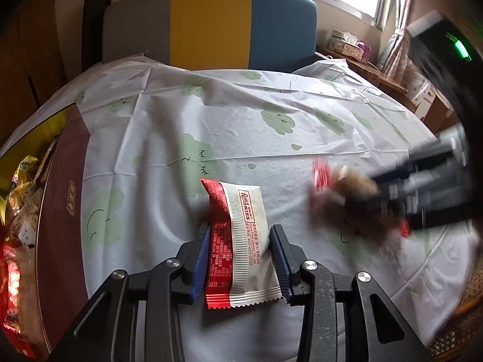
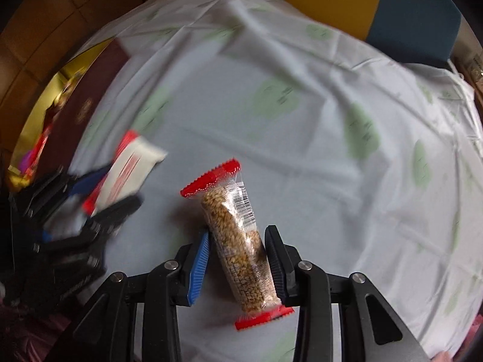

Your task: Organize snacks

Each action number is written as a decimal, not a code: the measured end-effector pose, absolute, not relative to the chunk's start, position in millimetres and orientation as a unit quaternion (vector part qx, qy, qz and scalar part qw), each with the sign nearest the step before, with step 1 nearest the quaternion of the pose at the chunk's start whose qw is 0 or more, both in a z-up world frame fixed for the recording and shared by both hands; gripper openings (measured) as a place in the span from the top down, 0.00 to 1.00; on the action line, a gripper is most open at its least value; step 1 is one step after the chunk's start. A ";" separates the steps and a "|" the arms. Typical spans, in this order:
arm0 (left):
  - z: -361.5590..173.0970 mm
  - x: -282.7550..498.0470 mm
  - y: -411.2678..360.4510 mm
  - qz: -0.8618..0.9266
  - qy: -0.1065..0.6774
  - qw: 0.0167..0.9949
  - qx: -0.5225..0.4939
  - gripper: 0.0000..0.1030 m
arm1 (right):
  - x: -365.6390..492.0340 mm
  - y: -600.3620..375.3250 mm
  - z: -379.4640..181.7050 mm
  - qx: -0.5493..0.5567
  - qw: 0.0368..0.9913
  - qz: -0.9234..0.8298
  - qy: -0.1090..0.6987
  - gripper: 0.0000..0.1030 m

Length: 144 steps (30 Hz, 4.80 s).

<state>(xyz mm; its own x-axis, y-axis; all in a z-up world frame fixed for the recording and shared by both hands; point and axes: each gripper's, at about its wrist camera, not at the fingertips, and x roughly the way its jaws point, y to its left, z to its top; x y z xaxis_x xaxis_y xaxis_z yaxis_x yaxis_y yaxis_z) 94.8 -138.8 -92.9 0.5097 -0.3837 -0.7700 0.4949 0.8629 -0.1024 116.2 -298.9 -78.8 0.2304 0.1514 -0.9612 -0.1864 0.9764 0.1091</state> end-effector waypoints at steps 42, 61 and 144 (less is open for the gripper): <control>-17.2 85.4 47.0 -0.065 0.436 0.896 -0.054 0.63 | 60.3 -249.1 -92.2 -0.163 0.825 0.128 0.526 0.67; -46.1 130.3 150.3 -0.007 0.471 0.858 -0.202 0.61 | 58.7 -244.5 -91.8 -0.173 0.826 0.125 0.522 0.67; -35.6 52.3 116.0 0.035 0.424 0.904 -0.053 0.38 | 72.5 -249.7 -94.0 -0.105 0.828 0.060 0.548 0.70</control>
